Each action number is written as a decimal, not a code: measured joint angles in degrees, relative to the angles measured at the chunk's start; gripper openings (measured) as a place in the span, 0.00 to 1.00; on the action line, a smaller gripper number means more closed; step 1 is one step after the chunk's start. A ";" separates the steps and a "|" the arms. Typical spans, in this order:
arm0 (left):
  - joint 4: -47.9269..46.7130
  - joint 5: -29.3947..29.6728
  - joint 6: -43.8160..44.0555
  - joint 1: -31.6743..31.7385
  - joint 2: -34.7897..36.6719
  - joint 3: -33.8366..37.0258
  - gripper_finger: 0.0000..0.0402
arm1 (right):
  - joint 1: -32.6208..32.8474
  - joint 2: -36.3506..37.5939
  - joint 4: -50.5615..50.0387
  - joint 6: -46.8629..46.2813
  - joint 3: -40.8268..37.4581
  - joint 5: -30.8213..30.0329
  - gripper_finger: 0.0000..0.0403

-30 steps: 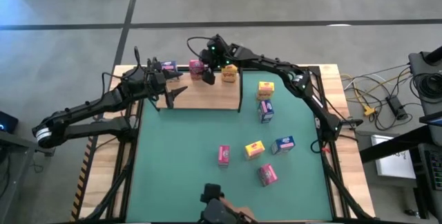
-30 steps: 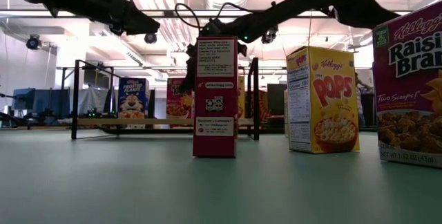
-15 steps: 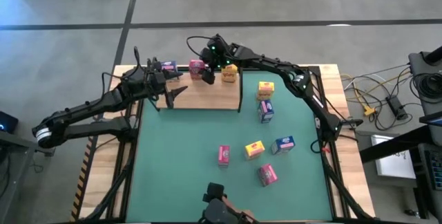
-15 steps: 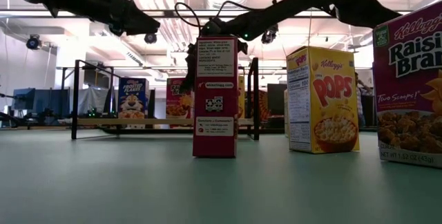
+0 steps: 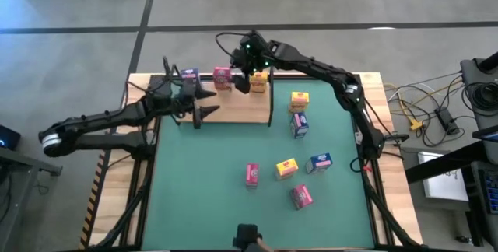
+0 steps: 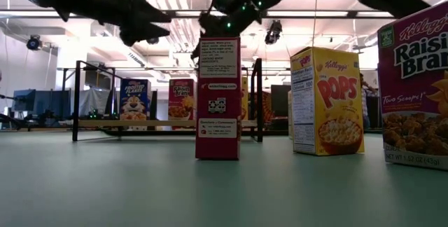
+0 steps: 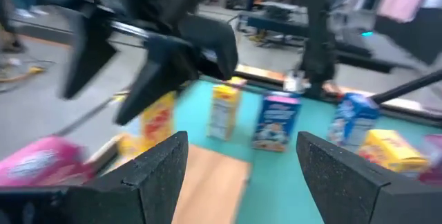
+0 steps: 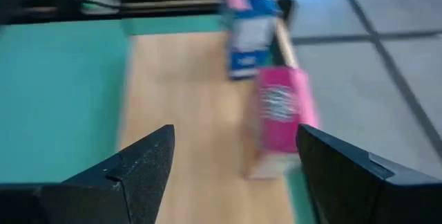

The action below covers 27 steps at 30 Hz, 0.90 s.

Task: Stack cereal on shelf
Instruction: Adjust the blue cereal box

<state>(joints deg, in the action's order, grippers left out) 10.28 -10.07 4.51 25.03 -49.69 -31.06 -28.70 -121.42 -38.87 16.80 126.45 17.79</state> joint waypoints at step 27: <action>7.17 31.24 1.69 -39.05 -0.03 5.39 0.63 | 6.33 0.81 23.84 1.32 -8.61 6.18 0.73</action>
<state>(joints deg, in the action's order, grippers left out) 17.46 21.17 6.20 -14.02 -49.72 -25.67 -22.37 -120.61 -15.03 18.12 117.84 23.97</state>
